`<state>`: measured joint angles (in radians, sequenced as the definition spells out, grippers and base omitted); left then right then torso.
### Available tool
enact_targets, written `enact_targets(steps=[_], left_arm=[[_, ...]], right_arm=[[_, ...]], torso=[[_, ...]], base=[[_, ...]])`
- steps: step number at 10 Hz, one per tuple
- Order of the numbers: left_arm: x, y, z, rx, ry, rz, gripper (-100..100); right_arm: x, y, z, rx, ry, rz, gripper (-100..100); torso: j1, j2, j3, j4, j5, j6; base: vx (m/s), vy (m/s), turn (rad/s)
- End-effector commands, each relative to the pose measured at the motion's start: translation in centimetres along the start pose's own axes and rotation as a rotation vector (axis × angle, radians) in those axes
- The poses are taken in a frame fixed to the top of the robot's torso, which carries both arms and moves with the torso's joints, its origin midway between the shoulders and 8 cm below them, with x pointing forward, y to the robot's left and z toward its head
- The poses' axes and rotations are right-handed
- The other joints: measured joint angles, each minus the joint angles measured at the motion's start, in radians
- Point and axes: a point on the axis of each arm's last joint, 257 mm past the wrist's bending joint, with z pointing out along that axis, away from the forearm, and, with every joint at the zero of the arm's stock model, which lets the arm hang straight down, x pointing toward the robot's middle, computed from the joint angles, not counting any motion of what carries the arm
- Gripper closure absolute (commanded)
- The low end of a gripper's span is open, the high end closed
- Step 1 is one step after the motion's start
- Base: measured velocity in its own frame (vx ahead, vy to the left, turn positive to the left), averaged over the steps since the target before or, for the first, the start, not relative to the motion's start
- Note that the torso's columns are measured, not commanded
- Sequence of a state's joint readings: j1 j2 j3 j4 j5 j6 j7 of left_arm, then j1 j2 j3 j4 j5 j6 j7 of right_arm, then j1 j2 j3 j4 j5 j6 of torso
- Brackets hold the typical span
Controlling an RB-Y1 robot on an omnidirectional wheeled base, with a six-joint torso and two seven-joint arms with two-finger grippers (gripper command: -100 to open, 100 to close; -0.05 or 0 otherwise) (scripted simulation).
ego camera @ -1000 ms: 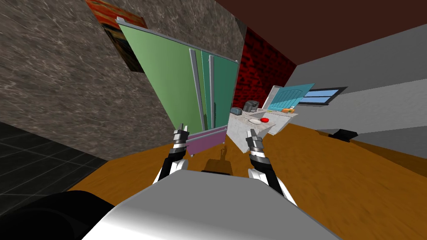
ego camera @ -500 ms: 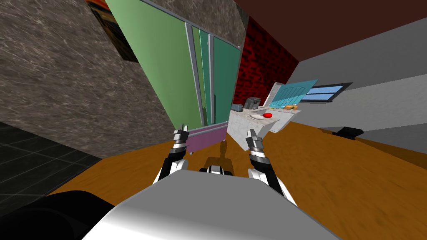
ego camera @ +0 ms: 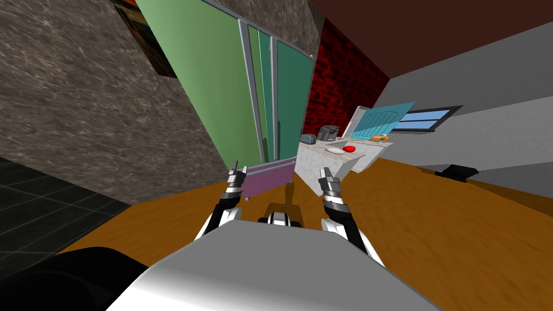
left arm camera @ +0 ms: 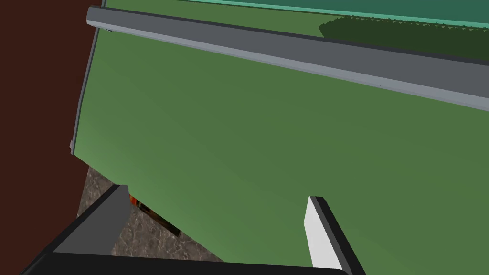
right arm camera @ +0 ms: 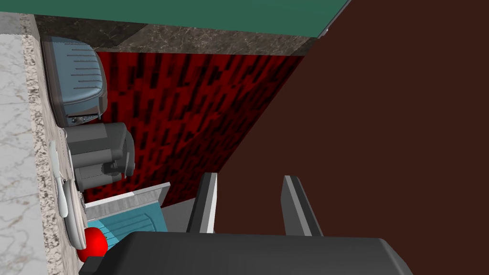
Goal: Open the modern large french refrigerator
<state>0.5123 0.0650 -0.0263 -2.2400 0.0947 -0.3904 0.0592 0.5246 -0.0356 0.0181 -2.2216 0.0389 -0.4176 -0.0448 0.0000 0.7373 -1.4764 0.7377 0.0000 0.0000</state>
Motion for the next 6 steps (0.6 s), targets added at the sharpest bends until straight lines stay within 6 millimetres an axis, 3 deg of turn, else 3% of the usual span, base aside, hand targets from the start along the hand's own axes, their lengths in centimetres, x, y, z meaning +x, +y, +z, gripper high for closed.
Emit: enact_targets(steps=[1,6], left_arm=[[-0.5,2.3,-0.6,-0.035,0.021,0.013,-100],[-2.5,6.7,-1.9,-0.096,0.016,0.021,-100]], right_arm=[[0.0,0.0,0.0,0.0,0.0,0.0,0],[0.0,0.0,0.0,0.0,0.0,0.0,0]], torso=[[0.001,0.0,0.0,0.0,0.0,0.0],[0.001,0.001,0.0,0.0,0.0,0.0]], base=[[0.059,0.026,0.022],[0.065,0.019,0.021]])
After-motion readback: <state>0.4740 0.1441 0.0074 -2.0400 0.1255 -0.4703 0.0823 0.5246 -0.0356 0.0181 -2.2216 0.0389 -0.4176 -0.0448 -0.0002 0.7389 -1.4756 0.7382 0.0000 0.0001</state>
